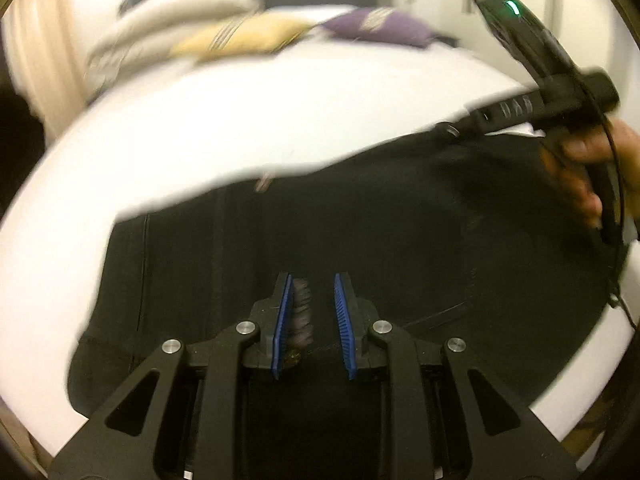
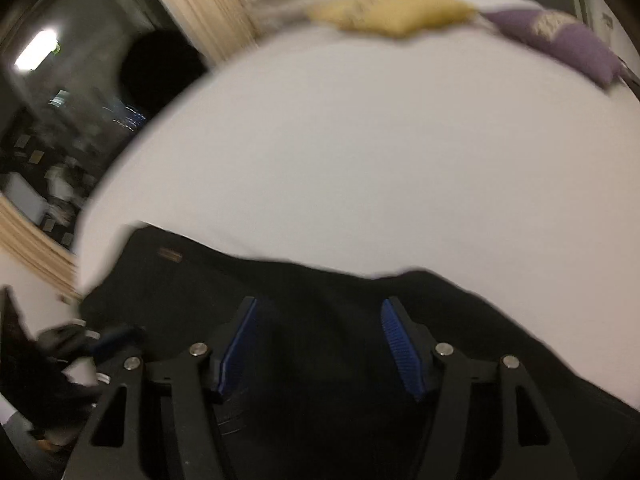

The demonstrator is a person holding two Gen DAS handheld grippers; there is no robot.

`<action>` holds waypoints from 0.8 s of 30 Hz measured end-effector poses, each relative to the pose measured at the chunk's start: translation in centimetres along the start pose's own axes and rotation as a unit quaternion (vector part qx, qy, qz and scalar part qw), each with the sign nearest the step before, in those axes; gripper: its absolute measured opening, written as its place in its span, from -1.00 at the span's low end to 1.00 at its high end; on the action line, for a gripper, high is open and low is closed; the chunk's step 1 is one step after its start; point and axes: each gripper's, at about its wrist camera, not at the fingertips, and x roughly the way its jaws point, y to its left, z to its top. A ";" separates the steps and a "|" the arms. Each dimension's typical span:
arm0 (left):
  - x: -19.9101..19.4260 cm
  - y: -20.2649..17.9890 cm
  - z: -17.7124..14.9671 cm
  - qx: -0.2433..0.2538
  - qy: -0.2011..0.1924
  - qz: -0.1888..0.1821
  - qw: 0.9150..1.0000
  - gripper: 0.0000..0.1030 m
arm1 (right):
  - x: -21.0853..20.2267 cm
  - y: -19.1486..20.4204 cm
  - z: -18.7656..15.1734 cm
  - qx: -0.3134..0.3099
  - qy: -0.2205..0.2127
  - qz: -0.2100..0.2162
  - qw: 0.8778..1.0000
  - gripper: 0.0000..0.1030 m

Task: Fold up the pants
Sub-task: 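Fold the jeans over toward the left tool with the right tool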

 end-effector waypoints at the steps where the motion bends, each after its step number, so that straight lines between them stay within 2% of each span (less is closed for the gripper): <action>1: 0.2 1.5 -0.6 -0.029 0.005 -0.002 1.000 -0.60 | 0.3 -0.8 -0.9 0.021 -0.001 0.001 1.000 0.06; 2: 0.1 2.6 -1.2 -0.047 0.007 -0.011 0.999 -0.60 | 0.1 -1.8 -0.6 0.035 -0.016 0.011 0.999 -0.29; 3: -0.3 3.3 -1.7 -0.060 0.002 -0.023 0.998 -0.60 | -0.4 -3.0 -0.9 0.047 -0.026 0.015 0.998 -0.45; 4: -0.7 3.7 -2.0 -0.068 -0.002 -0.031 0.997 -0.60 | -1.6 -4.7 -1.3 0.068 -0.031 0.001 0.997 -0.56; 5: -1.3 4.0 -2.6 -0.075 -0.005 -0.035 0.997 -0.60 | -2.7 -5.8 -1.7 0.078 -0.034 -0.027 0.996 -0.56; 6: -1.7 4.1 -2.9 -0.076 -0.006 -0.034 0.997 -0.60 | -4.0 -6.7 -2.4 0.085 -0.034 -0.075 0.993 -0.53; 7: -1.9 4.0 -3.0 -0.075 -0.008 -0.031 0.997 -0.60 | -4.3 -8.0 -1.5 0.092 -0.035 -0.102 0.990 -0.39; 8: -2.4 3.8 -3.2 -0.077 -0.006 -0.024 0.997 -0.60 | -6.2 -8.8 -2.3 0.116 -0.042 -0.114 0.986 -0.25; 9: -2.6 3.8 -3.4 -0.079 -0.004 -0.020 0.997 -0.60 | -7.6 -8.4 -2.9 0.133 -0.050 -0.084 0.986 -0.22; 10: -2.7 3.6 -3.5 -0.082 -0.003 -0.015 0.997 -0.60 | -9.1 -8.2 -3.9 0.148 -0.062 -0.032 0.986 -0.14; 11: -2.7 3.4 -3.6 -0.082 -0.004 -0.008 0.997 -0.59 | -10.6 -7.1 -5.3 0.151 -0.081 0.028 0.985 0.10; 13: -2.6 3.2 -3.8 -0.081 -0.005 0.000 0.997 -0.59 | -11.6 -4.4 -8.4 0.125 -0.096 0.099 0.983 0.48; 15: -2.4 3.0 -4.1 -0.075 -0.008 0.004 0.997 -0.59 | -10.7 -3.9 -12.1 0.129 -0.078 0.118 0.982 0.52; 16: -2.5 2.9 -4.2 -0.063 -0.009 0.009 0.998 -0.59 | -10.0 -5.4 -13.5 0.146 -0.057 0.108 0.982 0.48; 17: -2.7 2.5 -4.3 -0.057 -0.006 0.014 0.998 -0.59 | -9.7 -6.9 -15.4 0.163 -0.060 0.109 0.979 -0.02; 19: -3.2 1.2 -4.2 -0.038 0.004 0.034 0.999 -0.59 | -11.6 -10.8 -18.2 0.193 -0.096 0.103 0.971 -0.54; 21: -3.8 -0.2 -3.7 -0.025 -0.007 0.040 0.999 -0.59 | -13.6 -14.5 -20.3 0.251 -0.114 0.087 0.957 -0.60; 22: -4.4 -1.2 -3.4 -0.020 -0.018 0.030 0.999 -0.59 | -15.1 -16.4 -20.8 0.272 -0.123 0.057 0.953 -0.59; 23: -4.6 -2.4 -3.1 -0.014 -0.024 0.024 0.999 -0.59 | -17.0 -17.5 -21.2 0.293 -0.134 0.029 0.946 -0.48; 24: -4.7 -4.0 -2.6 -0.002 -0.031 0.015 0.999 -0.59 | -18.2 -18.5 -21.5 0.306 -0.148 0.022 0.940 -0.33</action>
